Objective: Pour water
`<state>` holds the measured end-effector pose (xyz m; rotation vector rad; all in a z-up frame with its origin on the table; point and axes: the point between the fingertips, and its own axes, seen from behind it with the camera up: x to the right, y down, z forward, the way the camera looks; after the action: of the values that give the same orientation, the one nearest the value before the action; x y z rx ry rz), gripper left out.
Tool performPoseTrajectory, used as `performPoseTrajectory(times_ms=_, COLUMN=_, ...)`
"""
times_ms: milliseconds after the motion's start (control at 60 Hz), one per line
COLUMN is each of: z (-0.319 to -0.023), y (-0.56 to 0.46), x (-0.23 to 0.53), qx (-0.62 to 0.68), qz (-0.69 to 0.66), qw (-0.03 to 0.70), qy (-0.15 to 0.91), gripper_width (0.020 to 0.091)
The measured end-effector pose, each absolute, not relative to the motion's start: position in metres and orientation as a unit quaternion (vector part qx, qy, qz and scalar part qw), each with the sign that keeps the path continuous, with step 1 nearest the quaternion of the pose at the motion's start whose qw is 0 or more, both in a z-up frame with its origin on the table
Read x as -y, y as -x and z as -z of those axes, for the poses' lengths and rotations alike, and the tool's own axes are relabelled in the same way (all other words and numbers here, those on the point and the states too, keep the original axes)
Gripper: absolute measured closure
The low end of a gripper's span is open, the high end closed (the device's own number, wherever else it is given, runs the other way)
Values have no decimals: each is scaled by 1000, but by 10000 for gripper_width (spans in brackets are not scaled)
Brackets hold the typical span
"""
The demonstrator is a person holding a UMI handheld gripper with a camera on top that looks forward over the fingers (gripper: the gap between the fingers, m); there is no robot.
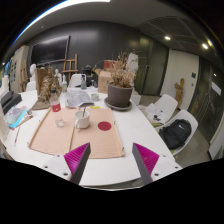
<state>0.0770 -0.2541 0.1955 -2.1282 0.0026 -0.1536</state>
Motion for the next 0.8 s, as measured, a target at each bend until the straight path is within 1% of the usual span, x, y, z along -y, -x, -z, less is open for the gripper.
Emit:
performPoseTrajectory(times_ms=150, z=-187, y=-47, x=246, qx=21, qz=44, qw=478, qy=877, gripper_width=245)
performPoseTrajectory(times_ms=467, z=-157, y=83, x=210, qx=89, qz=-2, qw=463, qy=882, gripper_width=245)
performPoseTrajectory(times_ms=600, z=-152, y=140, x=175, qx=101, qz=-10, qw=481, qy=871, gripper_width=245)
performPoseTrajectory(times_ms=800, z=-140, y=200, x=89, qx=84, qz=-1, qw=525, qy=847, gripper_width=250)
